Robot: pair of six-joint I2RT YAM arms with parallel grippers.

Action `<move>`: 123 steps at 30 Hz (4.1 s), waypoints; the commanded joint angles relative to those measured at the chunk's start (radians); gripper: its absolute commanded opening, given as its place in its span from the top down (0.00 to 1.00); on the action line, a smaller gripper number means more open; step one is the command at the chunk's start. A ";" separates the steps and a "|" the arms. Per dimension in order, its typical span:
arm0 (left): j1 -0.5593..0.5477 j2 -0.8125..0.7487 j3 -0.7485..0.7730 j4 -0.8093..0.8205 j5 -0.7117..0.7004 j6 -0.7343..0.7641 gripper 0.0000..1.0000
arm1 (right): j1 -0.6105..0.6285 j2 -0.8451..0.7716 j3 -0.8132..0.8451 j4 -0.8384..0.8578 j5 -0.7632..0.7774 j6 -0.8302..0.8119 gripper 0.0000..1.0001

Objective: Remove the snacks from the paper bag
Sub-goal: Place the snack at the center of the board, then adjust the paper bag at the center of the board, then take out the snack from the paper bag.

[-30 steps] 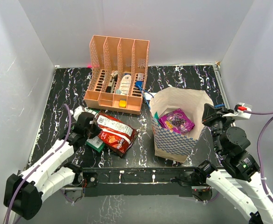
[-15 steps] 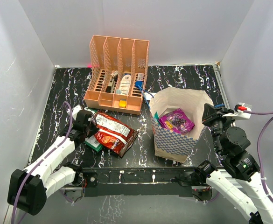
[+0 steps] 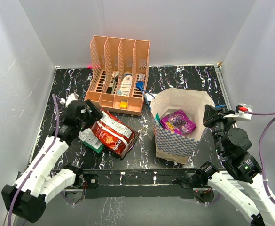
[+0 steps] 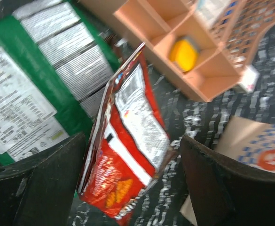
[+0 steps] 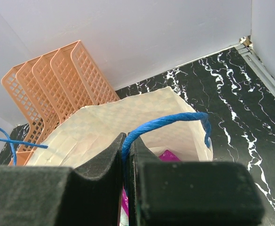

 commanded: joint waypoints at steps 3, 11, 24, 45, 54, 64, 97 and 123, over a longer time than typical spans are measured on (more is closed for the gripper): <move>0.007 -0.092 0.205 -0.088 0.055 0.040 0.16 | 0.002 0.011 0.008 0.044 -0.120 -0.020 0.92; 0.008 -0.093 0.361 -0.011 0.198 0.097 0.15 | 0.002 0.150 0.100 0.174 -0.532 -0.057 0.92; 0.008 -0.016 0.412 0.414 0.660 0.094 0.14 | 0.002 0.371 0.197 0.320 -1.283 -0.033 0.88; -0.381 0.255 0.559 0.400 0.432 0.231 0.21 | 0.002 0.279 0.359 0.019 -0.120 -0.268 0.93; -0.379 0.229 0.593 0.291 0.330 0.250 0.18 | 0.002 0.377 0.383 0.159 0.029 -0.667 0.93; -0.379 0.140 0.552 0.252 0.304 0.237 0.17 | 0.001 0.519 0.589 0.246 -0.151 -1.010 0.93; -0.558 0.090 0.156 0.638 0.319 -0.008 0.24 | 0.002 0.240 0.214 0.159 -0.751 -0.340 0.93; -0.922 0.780 0.166 1.152 0.081 1.240 0.55 | 0.001 0.190 0.279 0.119 -0.707 -0.343 0.93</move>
